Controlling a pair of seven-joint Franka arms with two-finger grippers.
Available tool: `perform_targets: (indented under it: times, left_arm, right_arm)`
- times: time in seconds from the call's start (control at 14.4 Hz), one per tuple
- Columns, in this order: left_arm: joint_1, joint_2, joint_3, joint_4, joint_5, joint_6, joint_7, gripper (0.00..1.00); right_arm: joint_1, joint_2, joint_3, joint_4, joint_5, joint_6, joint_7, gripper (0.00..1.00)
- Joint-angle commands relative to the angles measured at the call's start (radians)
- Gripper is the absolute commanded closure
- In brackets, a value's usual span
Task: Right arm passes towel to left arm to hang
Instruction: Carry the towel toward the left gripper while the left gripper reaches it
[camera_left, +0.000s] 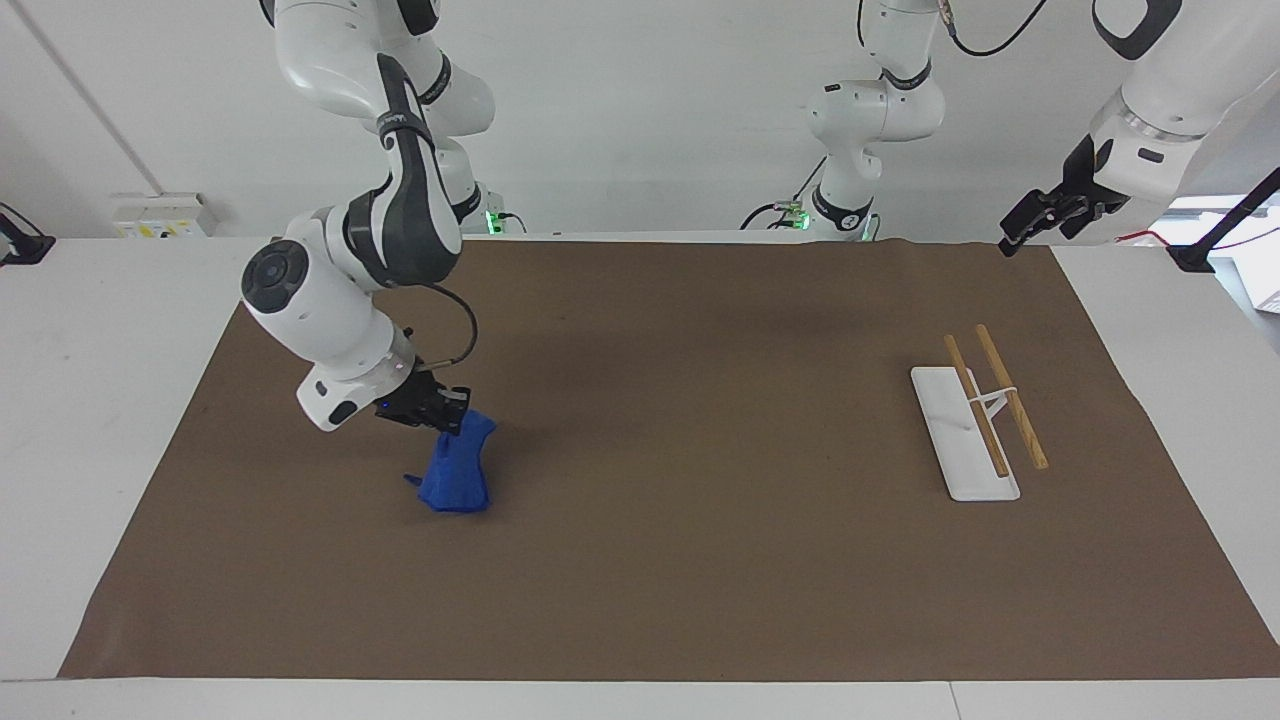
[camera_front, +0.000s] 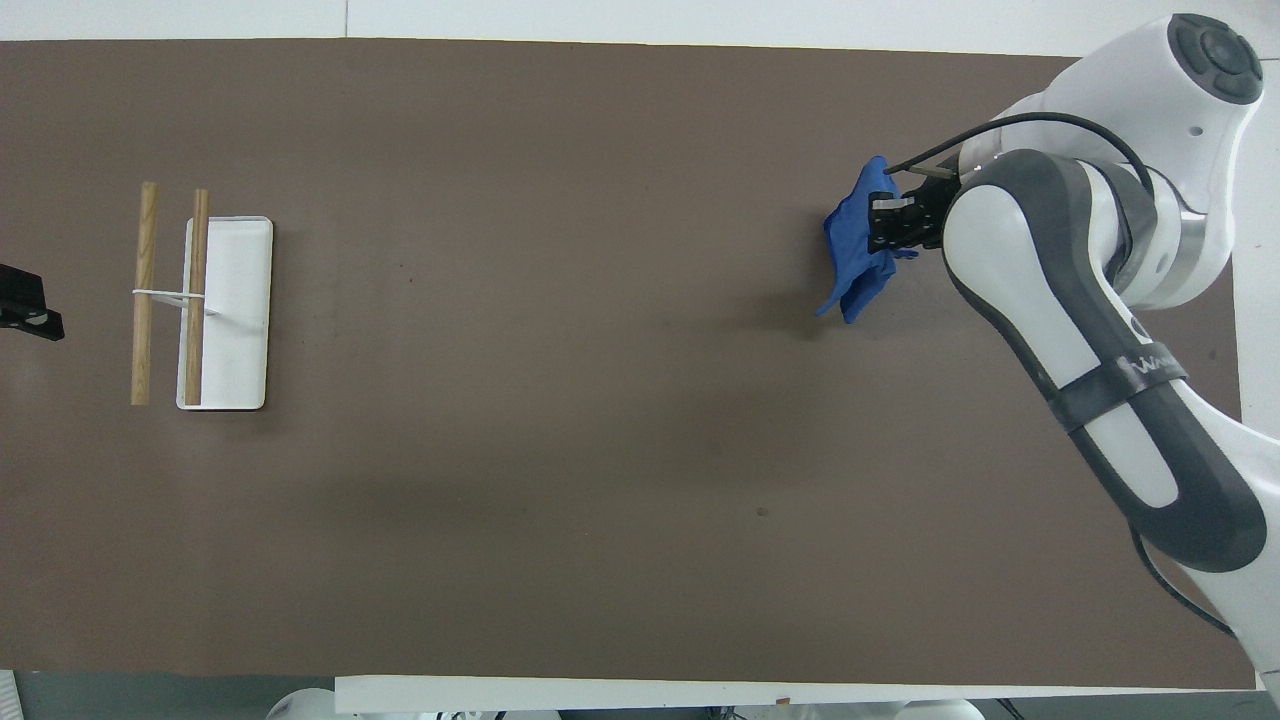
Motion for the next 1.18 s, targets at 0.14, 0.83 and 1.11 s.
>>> perform_targets:
  times: [0.14, 0.83, 1.11]
  left_arm:
    - [-0.173, -0.041, -0.011, -0.197, -0.049, 0.308, -0.551, 0.00]
    - [-0.450, 0.202, -0.011, -0.224, -0.049, 0.643, -1.298, 0.00]
    - [-0.470, 0.196, -0.011, -0.271, -0.049, 0.646, -1.306, 0.16]
  right_arm:
    - [0.026, 0.000, 0.156, 0.000, 0.175, 0.029, 0.422, 1.00]
    - [0.238, 0.003, 0.158, -0.029, 0.452, 0.313, 0.826, 1.00]
    - [0.238, 0.003, 0.158, -0.035, 0.480, 0.316, 0.834, 1.00]
